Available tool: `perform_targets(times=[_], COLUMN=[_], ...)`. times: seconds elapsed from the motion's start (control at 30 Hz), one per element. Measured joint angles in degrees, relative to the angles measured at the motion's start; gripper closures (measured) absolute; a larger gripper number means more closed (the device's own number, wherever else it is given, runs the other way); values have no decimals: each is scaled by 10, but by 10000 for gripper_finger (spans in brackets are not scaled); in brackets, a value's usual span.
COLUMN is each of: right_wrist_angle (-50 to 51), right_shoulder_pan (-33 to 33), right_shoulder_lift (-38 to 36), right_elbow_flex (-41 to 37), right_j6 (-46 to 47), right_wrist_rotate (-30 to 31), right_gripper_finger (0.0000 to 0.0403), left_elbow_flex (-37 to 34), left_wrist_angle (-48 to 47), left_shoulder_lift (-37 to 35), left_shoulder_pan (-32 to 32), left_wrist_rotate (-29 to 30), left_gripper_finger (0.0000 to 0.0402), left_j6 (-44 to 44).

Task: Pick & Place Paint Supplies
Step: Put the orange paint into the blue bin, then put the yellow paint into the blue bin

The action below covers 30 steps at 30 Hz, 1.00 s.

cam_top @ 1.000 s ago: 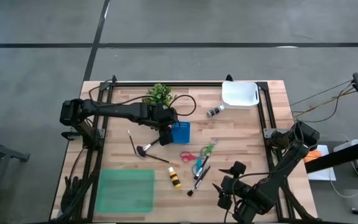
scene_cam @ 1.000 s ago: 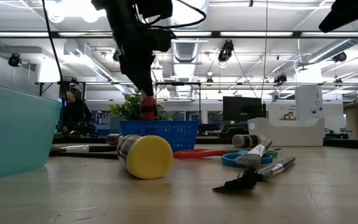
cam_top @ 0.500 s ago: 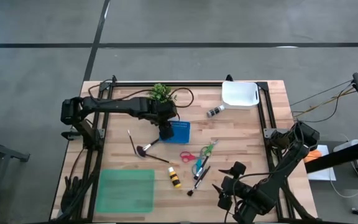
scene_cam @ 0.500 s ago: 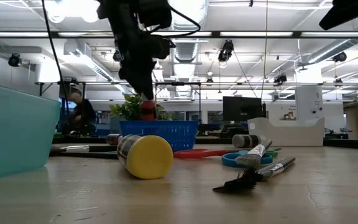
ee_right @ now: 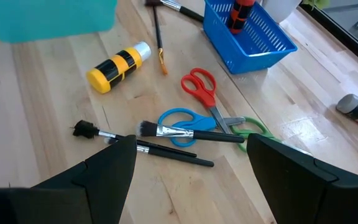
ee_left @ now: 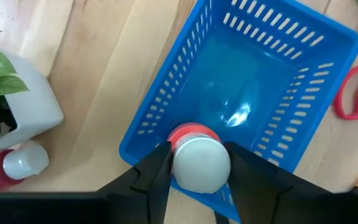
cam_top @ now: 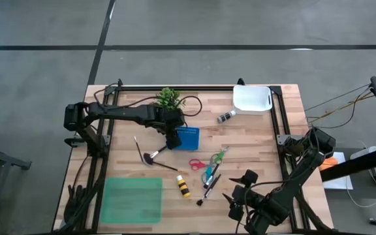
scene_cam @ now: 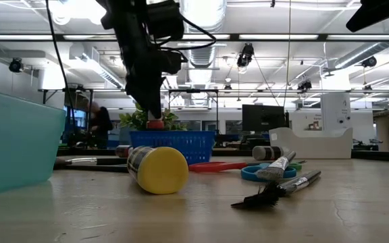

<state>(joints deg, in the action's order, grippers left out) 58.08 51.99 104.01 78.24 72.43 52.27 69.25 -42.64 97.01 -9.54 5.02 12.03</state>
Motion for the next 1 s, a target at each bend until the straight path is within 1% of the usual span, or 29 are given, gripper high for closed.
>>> perform_targets(times=[0.33, 0.73, 0.87, 1.0], right_wrist_angle=[-2, -2, -4, -4], right_shoulder_pan=[0, 0, 0, 0], right_shoulder_lift=[0, 0, 0, 0], right_elbow_flex=[0, 0, 0, 0], right_j6=[0, 0, 0, 0], right_wrist_rotate=[0, 0, 0, 0], right_gripper_finger=[98, 98, 98, 98], left_elbow_flex=[-2, 6, 7, 7], left_wrist_angle=[23, 21, 21, -1], left_shoulder_lift=[0, -7, -21, -39], left_shoulder_pan=[0, 0, 0, 1], left_wrist_rotate=[10, 58, 62, 61], left_gripper_finger=[237, 235, 235, 235], left_j6=[-20, -47, -48, -48])
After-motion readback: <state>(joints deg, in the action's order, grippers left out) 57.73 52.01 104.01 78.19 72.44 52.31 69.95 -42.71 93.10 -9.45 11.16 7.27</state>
